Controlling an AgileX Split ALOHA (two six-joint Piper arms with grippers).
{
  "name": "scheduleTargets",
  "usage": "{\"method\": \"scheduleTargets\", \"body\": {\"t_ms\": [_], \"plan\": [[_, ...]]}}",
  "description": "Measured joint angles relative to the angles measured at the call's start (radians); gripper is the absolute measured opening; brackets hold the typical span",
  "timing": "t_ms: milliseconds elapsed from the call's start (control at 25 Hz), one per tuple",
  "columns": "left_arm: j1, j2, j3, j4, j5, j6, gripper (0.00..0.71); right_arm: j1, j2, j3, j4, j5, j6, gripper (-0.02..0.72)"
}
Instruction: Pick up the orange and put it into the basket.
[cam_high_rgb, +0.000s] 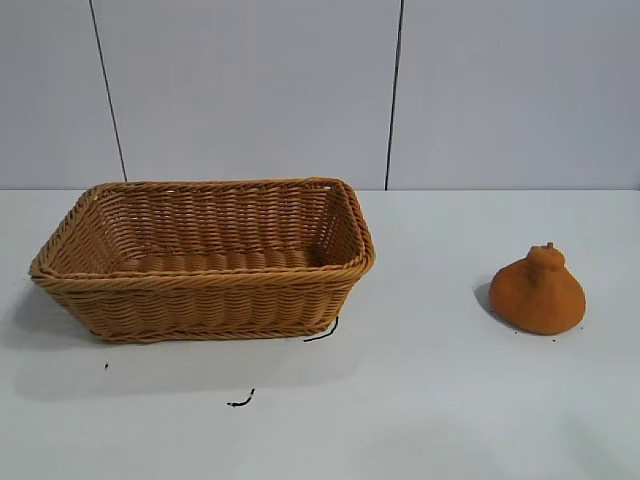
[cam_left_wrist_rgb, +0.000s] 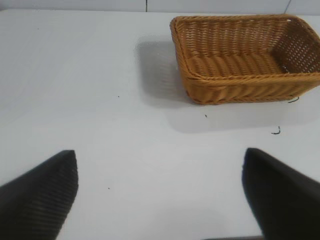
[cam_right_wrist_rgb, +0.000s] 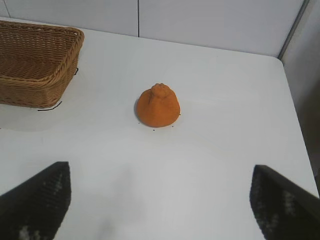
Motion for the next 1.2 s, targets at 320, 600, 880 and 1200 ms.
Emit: {"method": "scheduleTargets", "body": {"t_ms": [320,600,880,1200], "plan": [[0.0,0.0,0.0,0.0,0.0,0.0,0.639,0.0,0.029,-0.003,-0.003,0.005,0.011,0.695],[0.0,0.0,0.0,0.0,0.0,0.0,0.639,0.0,0.473,-0.143,-0.014,0.052,0.07,0.695],[0.0,0.0,0.0,0.0,0.0,0.0,0.639,0.0,1.006,-0.352,-0.014,0.029,0.135,0.695],[0.0,0.0,0.0,0.0,0.0,0.0,0.639,0.0,1.515,-0.667,0.006,-0.036,0.135,0.695]]}}
